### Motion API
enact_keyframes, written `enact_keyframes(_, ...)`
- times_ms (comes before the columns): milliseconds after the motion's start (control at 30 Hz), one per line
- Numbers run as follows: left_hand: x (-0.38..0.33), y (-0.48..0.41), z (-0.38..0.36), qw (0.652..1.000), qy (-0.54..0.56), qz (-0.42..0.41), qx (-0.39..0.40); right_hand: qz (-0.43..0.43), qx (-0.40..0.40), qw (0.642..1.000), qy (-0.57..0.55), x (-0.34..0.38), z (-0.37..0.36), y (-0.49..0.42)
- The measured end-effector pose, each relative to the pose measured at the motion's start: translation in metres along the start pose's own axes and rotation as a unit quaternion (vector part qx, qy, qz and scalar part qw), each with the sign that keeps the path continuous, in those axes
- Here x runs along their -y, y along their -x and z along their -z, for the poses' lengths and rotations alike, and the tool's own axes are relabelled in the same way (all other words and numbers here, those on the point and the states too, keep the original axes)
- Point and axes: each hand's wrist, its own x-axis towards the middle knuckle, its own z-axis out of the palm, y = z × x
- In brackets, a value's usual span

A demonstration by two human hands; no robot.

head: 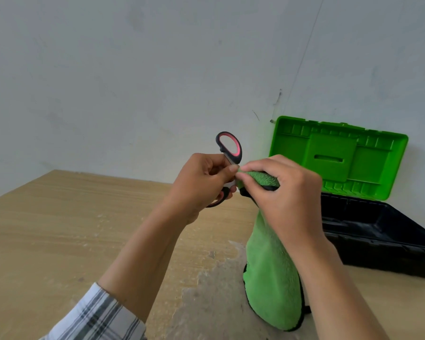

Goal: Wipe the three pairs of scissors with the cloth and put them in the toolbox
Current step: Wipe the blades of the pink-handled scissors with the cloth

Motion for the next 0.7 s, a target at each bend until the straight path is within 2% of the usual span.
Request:
enact_keyframes(267,-0.002,-0.001,0.003,0.999,-0.006,-0.004,-0.035,-0.025,-0.028,0.999,0.033,-0.012,0.007,-0.002)
enact_keyframes(400,-0.004,-0.001,0.008,0.999,-0.005,-0.002,-0.033,-0.053,-0.054,0.997,0.004,-0.021,0.02,-0.005)
enact_keyframes(600,-0.001,0.0,0.002,0.999,-0.011,-0.013,-0.028,-0.008,-0.02,1.0,-0.005,-0.002,0.0,0.0)
enact_keyframes(700,-0.002,0.001,0.003,0.999,-0.012,-0.018,-0.034,-0.008,-0.035,0.999,-0.001,-0.004,-0.003,0.002)
